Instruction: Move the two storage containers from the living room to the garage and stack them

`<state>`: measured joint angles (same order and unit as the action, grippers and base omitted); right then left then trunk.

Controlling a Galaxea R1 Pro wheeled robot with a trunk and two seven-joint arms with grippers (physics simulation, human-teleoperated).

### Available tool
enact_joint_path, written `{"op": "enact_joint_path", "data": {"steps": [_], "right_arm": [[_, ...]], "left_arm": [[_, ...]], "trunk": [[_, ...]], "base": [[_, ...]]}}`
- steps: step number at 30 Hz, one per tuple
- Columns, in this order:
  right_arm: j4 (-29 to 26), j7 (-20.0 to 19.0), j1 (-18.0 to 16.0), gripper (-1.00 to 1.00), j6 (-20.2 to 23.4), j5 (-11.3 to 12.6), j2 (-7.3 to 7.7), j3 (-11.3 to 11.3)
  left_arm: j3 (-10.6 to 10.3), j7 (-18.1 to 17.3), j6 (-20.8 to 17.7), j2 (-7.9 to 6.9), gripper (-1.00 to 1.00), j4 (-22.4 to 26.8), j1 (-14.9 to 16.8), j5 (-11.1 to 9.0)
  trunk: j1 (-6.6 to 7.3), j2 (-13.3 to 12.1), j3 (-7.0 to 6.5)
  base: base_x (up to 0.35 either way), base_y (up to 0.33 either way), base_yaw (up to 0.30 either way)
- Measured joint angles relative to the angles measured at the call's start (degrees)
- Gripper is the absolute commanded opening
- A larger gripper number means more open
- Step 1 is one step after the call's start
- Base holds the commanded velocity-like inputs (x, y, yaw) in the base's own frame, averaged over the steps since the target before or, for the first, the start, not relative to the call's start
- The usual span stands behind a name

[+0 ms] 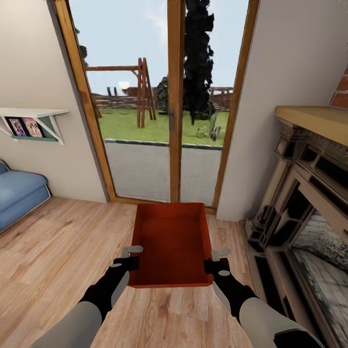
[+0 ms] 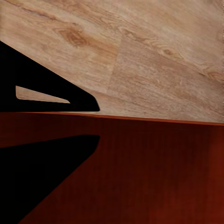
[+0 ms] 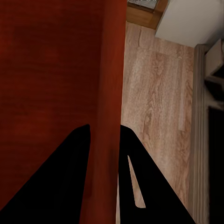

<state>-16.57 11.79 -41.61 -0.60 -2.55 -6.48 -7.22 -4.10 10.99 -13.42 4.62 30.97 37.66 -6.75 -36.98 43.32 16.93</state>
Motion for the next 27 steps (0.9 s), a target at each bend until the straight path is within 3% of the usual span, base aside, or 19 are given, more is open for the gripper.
{"op": "enact_joint_path", "data": {"steps": [27], "right_arm": [[0.03, 0.00, 0.00, -1.00, -0.02, 0.00, 0.00, 0.01]], "left_arm": [[-0.03, 0.01, 0.00, 0.00, -1.00, -0.01, 0.00, -0.01]], "trunk": [[0.00, 0.00, -2.35]], "base": [[0.000, 0.000, 0.000]]}}
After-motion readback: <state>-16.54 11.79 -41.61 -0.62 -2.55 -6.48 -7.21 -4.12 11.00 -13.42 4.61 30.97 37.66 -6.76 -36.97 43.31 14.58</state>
